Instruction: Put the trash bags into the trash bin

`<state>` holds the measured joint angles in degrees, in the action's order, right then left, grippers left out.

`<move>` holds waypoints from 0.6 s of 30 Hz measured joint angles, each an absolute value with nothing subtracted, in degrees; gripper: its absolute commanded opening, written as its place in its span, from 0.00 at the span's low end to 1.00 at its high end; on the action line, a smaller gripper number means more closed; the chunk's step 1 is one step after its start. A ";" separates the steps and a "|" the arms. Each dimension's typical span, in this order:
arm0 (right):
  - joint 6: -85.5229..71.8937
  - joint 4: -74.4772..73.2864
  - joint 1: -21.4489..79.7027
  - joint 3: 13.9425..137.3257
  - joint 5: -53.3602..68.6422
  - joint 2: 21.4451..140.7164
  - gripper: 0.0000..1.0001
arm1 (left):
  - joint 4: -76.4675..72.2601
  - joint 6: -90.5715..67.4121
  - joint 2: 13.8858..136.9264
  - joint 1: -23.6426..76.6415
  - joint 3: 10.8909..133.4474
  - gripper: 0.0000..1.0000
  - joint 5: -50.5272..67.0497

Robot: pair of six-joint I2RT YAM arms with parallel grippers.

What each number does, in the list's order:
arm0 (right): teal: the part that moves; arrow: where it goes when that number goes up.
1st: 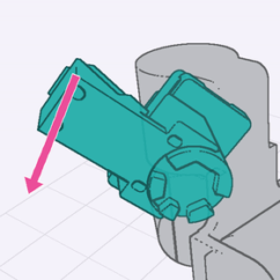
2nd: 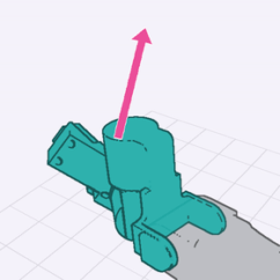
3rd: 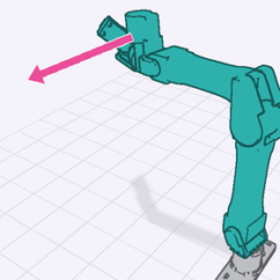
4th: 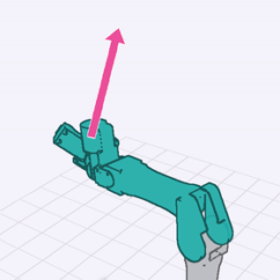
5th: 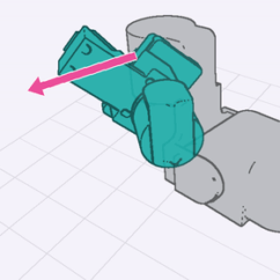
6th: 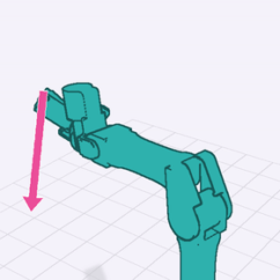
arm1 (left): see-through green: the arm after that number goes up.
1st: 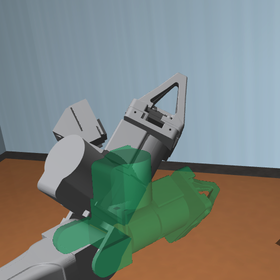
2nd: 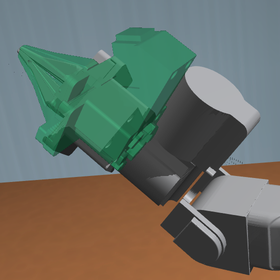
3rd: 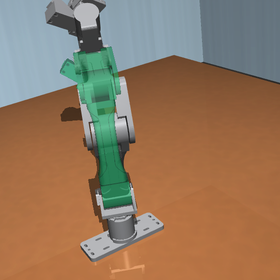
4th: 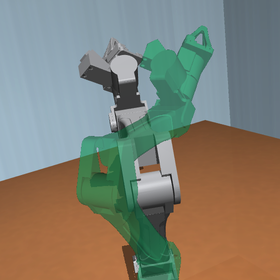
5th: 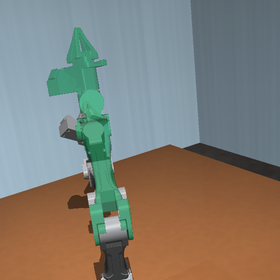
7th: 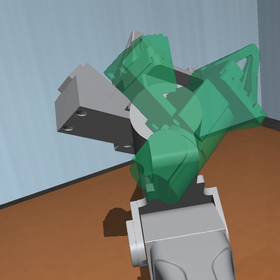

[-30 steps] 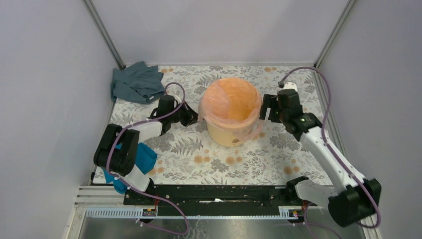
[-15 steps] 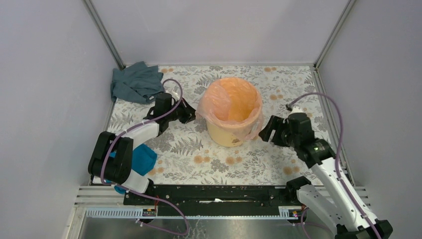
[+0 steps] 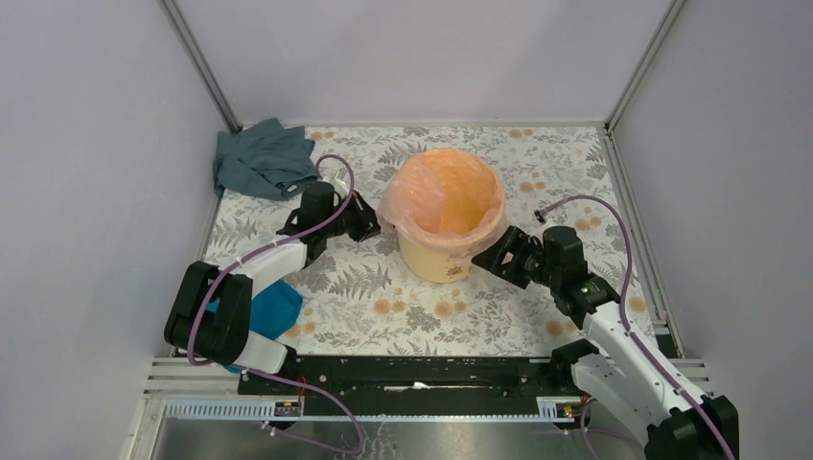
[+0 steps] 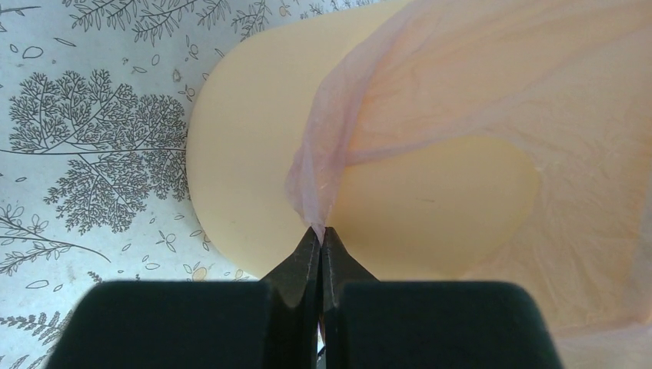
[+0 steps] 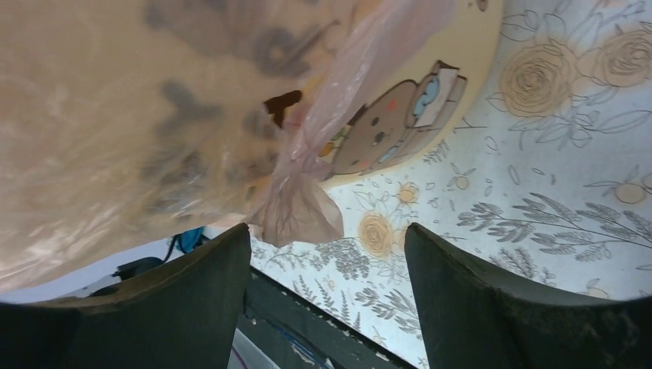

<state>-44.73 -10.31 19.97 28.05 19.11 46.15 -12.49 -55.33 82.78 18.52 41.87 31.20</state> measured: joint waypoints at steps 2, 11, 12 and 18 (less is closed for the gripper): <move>-45.36 -9.78 19.97 27.94 19.68 45.15 0.75 | -12.51 -55.31 82.78 18.83 41.87 0.00 31.07; -55.53 4.86 19.97 19.99 25.17 48.27 0.51 | -12.47 -55.29 83.50 19.27 42.04 0.00 30.72; -56.12 5.89 19.97 19.90 25.65 49.54 0.41 | -12.47 -55.27 83.50 19.29 42.04 0.00 30.70; -56.38 8.49 19.97 19.92 27.64 52.14 0.00 | -8.80 -53.39 83.13 19.40 42.96 0.00 29.52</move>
<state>-56.38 8.49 19.97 19.92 27.64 52.14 -8.80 -53.39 83.13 19.40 42.96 29.52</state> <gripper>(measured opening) 0.081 0.005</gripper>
